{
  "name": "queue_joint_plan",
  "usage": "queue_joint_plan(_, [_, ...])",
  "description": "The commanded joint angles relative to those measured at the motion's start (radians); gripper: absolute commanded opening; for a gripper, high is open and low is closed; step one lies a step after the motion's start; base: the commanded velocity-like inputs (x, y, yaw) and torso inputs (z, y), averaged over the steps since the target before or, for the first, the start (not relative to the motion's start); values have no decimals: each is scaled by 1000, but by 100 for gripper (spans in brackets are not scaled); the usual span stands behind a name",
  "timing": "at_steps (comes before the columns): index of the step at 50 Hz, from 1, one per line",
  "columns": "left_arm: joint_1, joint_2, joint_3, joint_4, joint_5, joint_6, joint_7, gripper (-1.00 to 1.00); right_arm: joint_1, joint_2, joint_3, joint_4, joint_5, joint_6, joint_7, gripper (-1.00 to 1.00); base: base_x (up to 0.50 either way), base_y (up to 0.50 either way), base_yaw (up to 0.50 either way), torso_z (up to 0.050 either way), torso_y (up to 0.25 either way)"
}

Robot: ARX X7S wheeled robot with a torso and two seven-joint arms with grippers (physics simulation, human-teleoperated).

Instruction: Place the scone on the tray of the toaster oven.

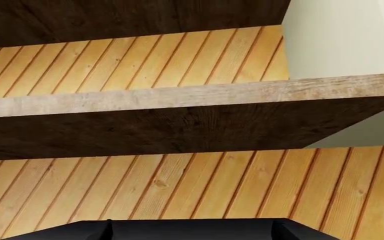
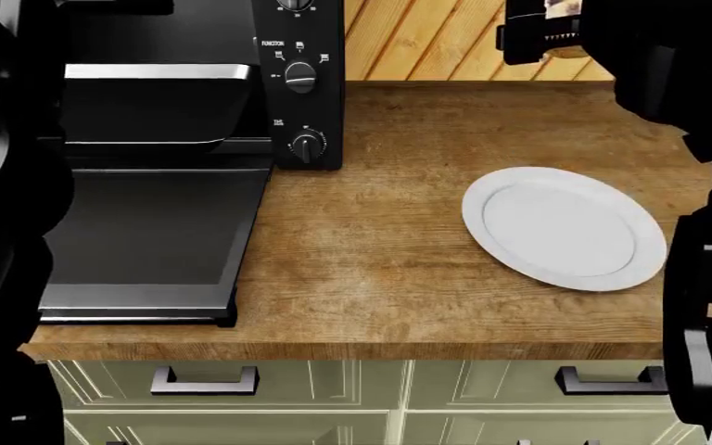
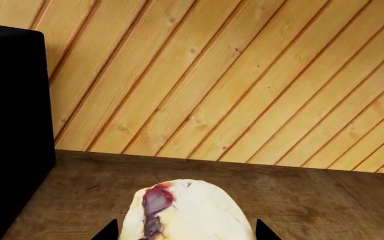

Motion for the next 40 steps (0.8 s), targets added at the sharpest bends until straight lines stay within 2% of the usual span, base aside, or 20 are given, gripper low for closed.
queue_joint_plan(1, [3,-3,1,5,-3,-2,-5,100,5,2,-6,1,-10,-7,-14,-100,0,0,0,0,0])
queue_joint_plan(15, [9,-4,1,4,-5,4,-8,100,13,2,-19,7,-8,-19,-22,-100,0,0,0,0,0])
queue_joint_plan(40, [5,-3,6,-6,-10,13,-10,100,30,-2,-33,37,-3,-42,-32,-100,0,184,0,0,0])
